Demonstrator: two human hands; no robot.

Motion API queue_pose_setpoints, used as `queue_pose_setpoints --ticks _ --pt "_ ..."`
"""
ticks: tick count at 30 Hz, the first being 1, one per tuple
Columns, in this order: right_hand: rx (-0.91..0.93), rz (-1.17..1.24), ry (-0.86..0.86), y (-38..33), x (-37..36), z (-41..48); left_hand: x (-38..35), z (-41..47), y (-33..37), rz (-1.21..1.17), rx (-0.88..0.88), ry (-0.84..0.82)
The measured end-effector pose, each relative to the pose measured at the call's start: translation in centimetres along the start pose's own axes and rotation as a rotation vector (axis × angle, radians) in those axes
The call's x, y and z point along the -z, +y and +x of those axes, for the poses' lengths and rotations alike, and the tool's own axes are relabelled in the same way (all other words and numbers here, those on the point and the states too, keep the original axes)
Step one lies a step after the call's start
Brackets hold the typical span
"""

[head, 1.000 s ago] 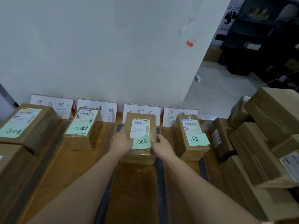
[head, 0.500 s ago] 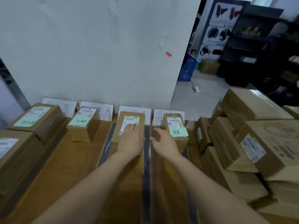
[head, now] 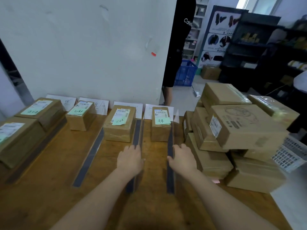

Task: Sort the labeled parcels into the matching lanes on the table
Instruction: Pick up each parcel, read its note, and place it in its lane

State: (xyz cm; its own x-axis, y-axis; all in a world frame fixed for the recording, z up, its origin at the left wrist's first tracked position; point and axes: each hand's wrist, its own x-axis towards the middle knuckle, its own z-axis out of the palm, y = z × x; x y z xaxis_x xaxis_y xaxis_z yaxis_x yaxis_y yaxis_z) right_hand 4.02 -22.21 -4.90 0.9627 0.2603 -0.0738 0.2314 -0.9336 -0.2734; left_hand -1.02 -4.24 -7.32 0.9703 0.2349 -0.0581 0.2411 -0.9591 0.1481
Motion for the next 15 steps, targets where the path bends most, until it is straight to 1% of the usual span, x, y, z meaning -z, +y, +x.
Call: queue_pose_setpoints --ticks 4,9,15 --pt "-0.113 -0.023 -0.033 1.5 -0.8 -1.7 -0.9 -1.0 0.0 -0.021 0.014 -0.061" --pt "-0.217 -0.045 -0.1 2.3 -1.6 -2.6 -1.5 -1.3 -0.2 -0.04 -0.01 -0.116" --pt "-0.338 -0.071 -0.066 3.0 -2.1 -2.7 -2.1 -1.0 -0.6 -0.051 -0.039 -0.113"
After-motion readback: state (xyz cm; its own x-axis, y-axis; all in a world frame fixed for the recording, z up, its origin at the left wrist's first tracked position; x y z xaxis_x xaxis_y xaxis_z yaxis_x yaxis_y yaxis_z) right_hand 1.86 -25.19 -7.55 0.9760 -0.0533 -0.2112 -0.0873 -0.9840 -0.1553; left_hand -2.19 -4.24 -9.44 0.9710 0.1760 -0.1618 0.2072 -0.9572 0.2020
